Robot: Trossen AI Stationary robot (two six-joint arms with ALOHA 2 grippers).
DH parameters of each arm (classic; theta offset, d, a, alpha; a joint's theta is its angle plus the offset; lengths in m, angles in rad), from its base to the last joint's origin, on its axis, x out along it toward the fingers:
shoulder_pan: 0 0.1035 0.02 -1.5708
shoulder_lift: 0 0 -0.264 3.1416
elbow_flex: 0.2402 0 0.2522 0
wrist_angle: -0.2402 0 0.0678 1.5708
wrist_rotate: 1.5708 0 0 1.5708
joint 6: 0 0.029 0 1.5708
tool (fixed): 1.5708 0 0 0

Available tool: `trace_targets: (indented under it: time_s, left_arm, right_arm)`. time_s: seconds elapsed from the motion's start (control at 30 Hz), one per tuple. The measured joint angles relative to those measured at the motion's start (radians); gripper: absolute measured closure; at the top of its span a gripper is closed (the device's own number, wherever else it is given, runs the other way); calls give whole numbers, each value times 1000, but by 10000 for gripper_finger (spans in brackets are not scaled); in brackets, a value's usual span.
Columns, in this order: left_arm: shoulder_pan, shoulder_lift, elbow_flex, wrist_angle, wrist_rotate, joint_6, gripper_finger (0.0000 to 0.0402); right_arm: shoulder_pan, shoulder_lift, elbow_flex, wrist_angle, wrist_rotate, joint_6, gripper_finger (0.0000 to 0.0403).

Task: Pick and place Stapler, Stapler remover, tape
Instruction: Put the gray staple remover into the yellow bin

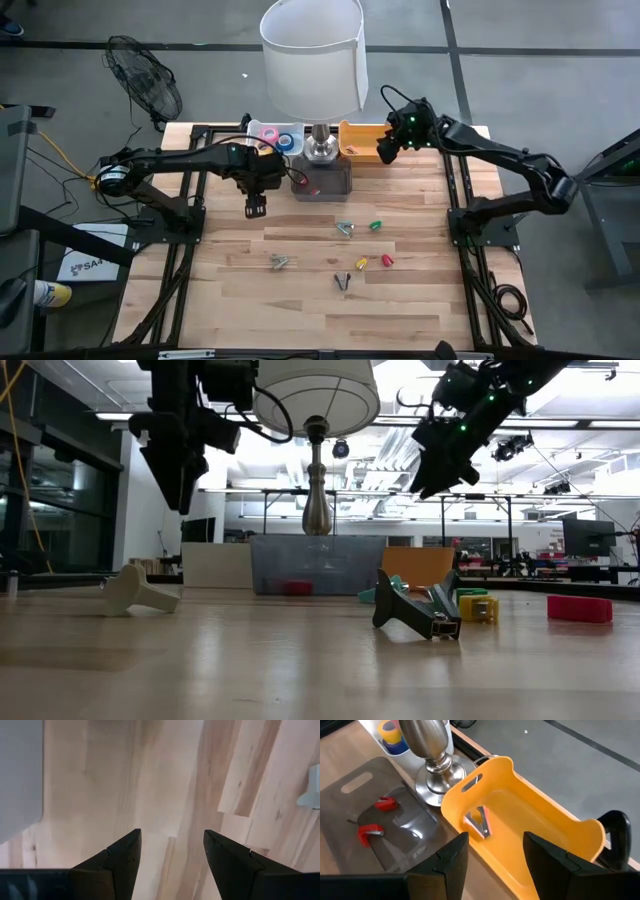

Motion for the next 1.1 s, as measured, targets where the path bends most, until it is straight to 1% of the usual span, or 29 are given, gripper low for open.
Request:
trace_targets:
  time_s: [0.13,0.33,0.53,0.7,0.8,0.87,0.97,1.03,1.1]
  left_arm:
    - [-22,0,0,-2,-3,-14,189]
    - [-101,0,-2,-22,-4,-50,189]
    - [-204,0,-54,-9,-4,-159,189]
    - [-280,0,-118,81,49,-277,189]
    - [-314,0,-133,150,91,-330,188]
    - [-333,0,-133,189,96,-370,184]
    - [-354,6,-133,227,102,-432,165]
    - [-365,6,-133,252,112,-465,142]
    - [-368,17,-133,293,146,-498,112]
  right_arm:
    - [0,-23,0,-29,0,-12,224]
    - [0,-53,0,-70,-1,-37,224]
    - [0,-90,0,-113,-2,-53,224]
    - [0,-134,0,-130,-3,-71,224]
    - [0,-158,0,-138,-3,-79,224]
    - [0,-171,0,-143,-3,-90,224]
    - [0,-184,0,-157,-4,-96,224]
    - [0,-191,0,-165,-9,-96,224]
    - [0,-195,0,-173,-22,-96,224]
